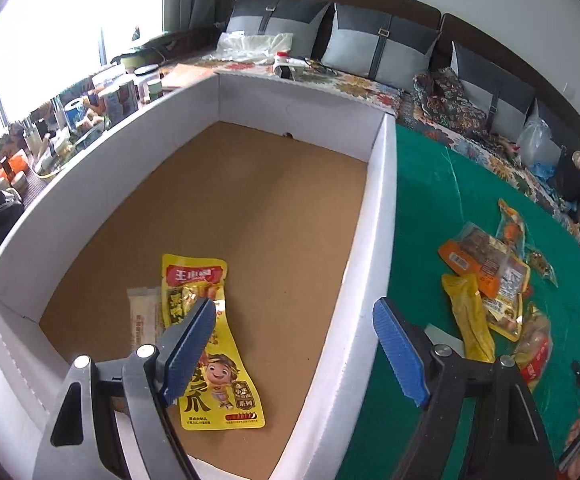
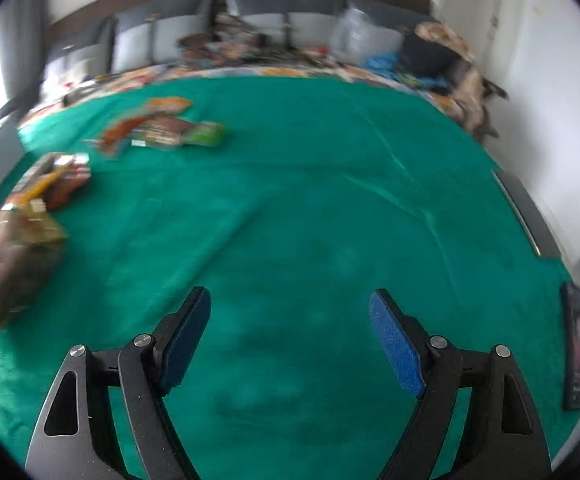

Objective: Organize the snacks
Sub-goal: 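Return both tools to the table above the remaining snacks, then grasp the red-labelled longan bag with the right tool while left tool grasps napkin sausages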

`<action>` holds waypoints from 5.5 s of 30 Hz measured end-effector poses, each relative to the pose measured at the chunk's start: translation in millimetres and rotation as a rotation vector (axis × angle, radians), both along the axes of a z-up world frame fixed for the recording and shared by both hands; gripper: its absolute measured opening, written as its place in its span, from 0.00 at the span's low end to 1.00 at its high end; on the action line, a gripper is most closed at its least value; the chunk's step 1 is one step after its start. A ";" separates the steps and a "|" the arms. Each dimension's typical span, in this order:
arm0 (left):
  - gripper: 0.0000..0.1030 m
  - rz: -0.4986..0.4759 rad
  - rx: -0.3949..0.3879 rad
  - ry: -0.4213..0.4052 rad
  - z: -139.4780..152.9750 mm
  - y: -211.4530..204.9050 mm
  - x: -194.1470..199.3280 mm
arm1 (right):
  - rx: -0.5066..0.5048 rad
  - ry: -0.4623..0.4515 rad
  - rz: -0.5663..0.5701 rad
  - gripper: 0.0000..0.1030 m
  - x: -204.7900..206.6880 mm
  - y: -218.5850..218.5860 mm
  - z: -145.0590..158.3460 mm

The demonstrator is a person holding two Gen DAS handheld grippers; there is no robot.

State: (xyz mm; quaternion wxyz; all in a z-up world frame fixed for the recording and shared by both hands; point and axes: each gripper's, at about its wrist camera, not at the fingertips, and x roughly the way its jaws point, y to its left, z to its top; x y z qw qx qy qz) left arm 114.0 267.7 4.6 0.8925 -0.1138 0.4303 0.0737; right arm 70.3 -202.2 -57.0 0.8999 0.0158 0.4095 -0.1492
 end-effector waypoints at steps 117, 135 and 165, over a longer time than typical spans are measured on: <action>1.00 -0.354 0.128 0.077 -104.0 -192.4 -56.4 | 0.677 0.087 0.024 0.95 24.0 78.3 9.6; 1.00 -0.341 0.131 0.052 -104.1 -191.7 -58.3 | 0.199 0.251 0.254 0.63 61.4 182.4 0.3; 1.00 -0.336 0.126 0.058 -101.3 -191.0 -54.2 | 0.089 0.059 0.222 0.95 33.6 96.0 -17.2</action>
